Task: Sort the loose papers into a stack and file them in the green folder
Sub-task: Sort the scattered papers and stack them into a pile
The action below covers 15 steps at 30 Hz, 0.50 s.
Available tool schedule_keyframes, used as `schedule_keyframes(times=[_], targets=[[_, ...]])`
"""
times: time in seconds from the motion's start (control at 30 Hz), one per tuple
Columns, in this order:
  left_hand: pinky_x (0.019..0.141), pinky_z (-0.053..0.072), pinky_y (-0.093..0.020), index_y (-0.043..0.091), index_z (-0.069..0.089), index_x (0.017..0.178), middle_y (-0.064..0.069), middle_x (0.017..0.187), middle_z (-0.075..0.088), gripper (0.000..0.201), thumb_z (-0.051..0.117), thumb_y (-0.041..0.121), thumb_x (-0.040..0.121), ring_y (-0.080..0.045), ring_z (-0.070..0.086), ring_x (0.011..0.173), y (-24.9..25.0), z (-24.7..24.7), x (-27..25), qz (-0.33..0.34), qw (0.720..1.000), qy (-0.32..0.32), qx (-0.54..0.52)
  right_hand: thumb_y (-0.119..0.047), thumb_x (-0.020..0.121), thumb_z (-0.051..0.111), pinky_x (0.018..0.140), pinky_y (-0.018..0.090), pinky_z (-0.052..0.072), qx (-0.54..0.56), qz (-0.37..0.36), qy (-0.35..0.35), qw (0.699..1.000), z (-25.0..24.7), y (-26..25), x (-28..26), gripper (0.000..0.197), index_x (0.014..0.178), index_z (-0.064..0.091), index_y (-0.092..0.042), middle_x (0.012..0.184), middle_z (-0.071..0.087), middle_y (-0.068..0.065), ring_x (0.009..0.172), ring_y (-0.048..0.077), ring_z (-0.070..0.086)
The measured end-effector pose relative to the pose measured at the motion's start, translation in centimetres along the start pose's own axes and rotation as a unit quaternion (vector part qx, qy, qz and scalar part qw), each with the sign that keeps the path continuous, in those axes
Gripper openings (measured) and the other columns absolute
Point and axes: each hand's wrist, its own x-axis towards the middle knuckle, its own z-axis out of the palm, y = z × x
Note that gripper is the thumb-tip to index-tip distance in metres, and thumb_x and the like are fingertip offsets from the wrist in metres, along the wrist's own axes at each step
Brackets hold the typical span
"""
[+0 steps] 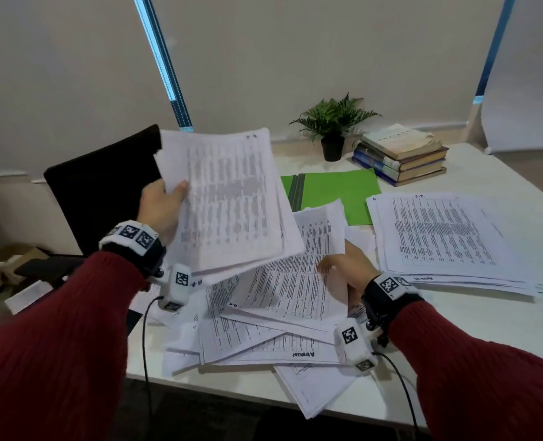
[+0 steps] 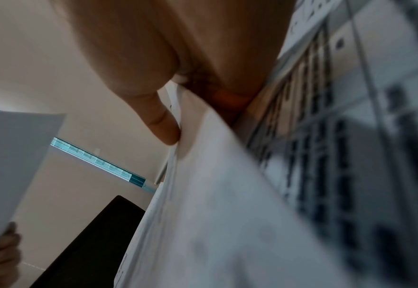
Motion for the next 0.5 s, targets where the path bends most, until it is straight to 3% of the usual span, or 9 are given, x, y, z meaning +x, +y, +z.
schedule_keyframes(times=[0.07, 0.1, 0.17, 0.23, 0.27, 0.3, 0.37, 0.43, 0.5], targets=[[0.059, 0.059, -0.02, 0.002, 0.071, 0.12, -0.007, 0.109, 0.077, 0.025, 0.059, 0.021, 0.109, -0.016, 0.073, 0.083, -1.5, 2.5, -1.1, -0.015, 0.998, -0.053, 0.035, -0.002, 0.094, 0.058, 0.079, 0.03, 0.049, 0.043, 0.002, 0.019, 0.999, 0.1, -0.5, -0.2, 0.029, 0.12, 0.066, -0.012, 0.113, 0.073, 0.003, 0.11, 0.03, 0.064], [0.058, 0.058, -0.021, 0.004, 0.07, 0.12, -0.006, 0.108, 0.077, 0.026, 0.058, 0.024, 0.109, -0.017, 0.074, 0.084, -2.3, 3.6, -1.5, -0.021, 0.995, -0.08, 0.061, -0.013, 0.101, 0.055, 0.087, 0.03, 0.048, 0.057, 0.01, 0.03, 0.998, 0.1, -0.7, -0.2, 0.028, 0.129, 0.062, -0.014, 0.123, 0.069, 0.002, 0.12, 0.029, 0.06], [0.069, 0.058, -0.027, 0.01, 0.069, 0.122, -0.004, 0.112, 0.077, 0.03, 0.057, 0.034, 0.108, -0.022, 0.075, 0.093, -4.2, 6.0, -2.3, -0.037, 0.987, -0.114, 0.102, -0.05, 0.104, 0.048, 0.112, 0.036, 0.034, 0.069, 0.036, 0.03, 0.996, 0.1, -0.6, 0.2, 0.059, 0.153, 0.044, -0.016, 0.152, 0.049, 0.001, 0.145, 0.025, 0.041], [0.09, 0.06, -0.039, 0.012, 0.066, 0.128, -0.005, 0.121, 0.075, 0.035, 0.055, 0.038, 0.107, -0.027, 0.073, 0.106, -4.9, 8.2, -3.5, -0.066, 0.981, -0.144, 0.108, -0.077, 0.086, 0.056, 0.117, 0.043, 0.032, 0.062, 0.026, 0.011, 0.998, 0.1, -0.2, 0.4, 0.093, 0.159, 0.034, -0.023, 0.161, 0.038, -0.005, 0.15, 0.023, 0.036], [0.104, 0.055, -0.046, 0.01, 0.063, 0.136, -0.006, 0.132, 0.071, 0.041, 0.054, 0.039, 0.107, -0.031, 0.069, 0.118, -4.9, 9.2, -4.2, -0.073, 0.98, -0.152, 0.105, -0.076, 0.078, 0.068, 0.114, 0.042, 0.039, 0.048, 0.007, 0.005, 0.999, 0.2, 0.1, 0.4, 0.098, 0.157, 0.037, -0.026, 0.158, 0.045, -0.006, 0.145, 0.021, 0.045], [0.116, 0.046, -0.048, 0.008, 0.056, 0.147, -0.007, 0.145, 0.063, 0.049, 0.053, 0.038, 0.109, -0.032, 0.061, 0.133, -4.7, 10.2, -5.0, -0.084, 0.978, -0.156, 0.107, -0.064, 0.076, 0.08, 0.109, 0.039, 0.047, 0.036, -0.015, -0.006, 0.999, 0.1, 0.6, 0.5, 0.093, 0.152, 0.043, -0.025, 0.151, 0.055, -0.005, 0.135, 0.018, 0.055], [0.125, 0.033, -0.043, 0.004, 0.034, 0.162, -0.007, 0.165, 0.042, 0.064, 0.051, 0.038, 0.111, -0.03, 0.043, 0.151, -4.5, 11.6, -6.0, -0.106, 0.975, -0.163, 0.108, -0.025, 0.081, 0.087, 0.096, 0.03, 0.056, 0.012, -0.051, -0.025, 0.998, 0.0, 0.9, 0.1, 0.066, 0.138, 0.053, -0.021, 0.13, 0.069, -0.003, 0.117, 0.014, 0.068], [0.12, 0.037, -0.042, 0.006, 0.037, 0.161, -0.009, 0.165, 0.043, 0.065, 0.053, 0.043, 0.11, -0.031, 0.048, 0.147, -4.2, 11.7, -6.2, -0.106, 0.972, -0.171, 0.118, -0.008, 0.081, 0.084, 0.091, 0.03, 0.059, 0.016, -0.061, -0.02, 0.998, -1.0, 1.0, 0.2, 0.058, 0.131, 0.057, -0.023, 0.121, 0.073, -0.003, 0.11, 0.015, 0.072], [0.107, 0.049, -0.041, 0.008, 0.055, 0.146, -0.013, 0.151, 0.058, 0.056, 0.057, 0.047, 0.106, -0.031, 0.065, 0.124, -4.5, 10.5, -5.4, -0.087, 0.964, -0.18, 0.175, -0.006, 0.079, 0.083, 0.092, 0.04, 0.059, 0.02, -0.064, 0.005, 0.998, -2.9, 0.5, 0.2, 0.058, 0.128, 0.059, -0.023, 0.117, 0.076, 0.001, 0.105, 0.019, 0.075]])
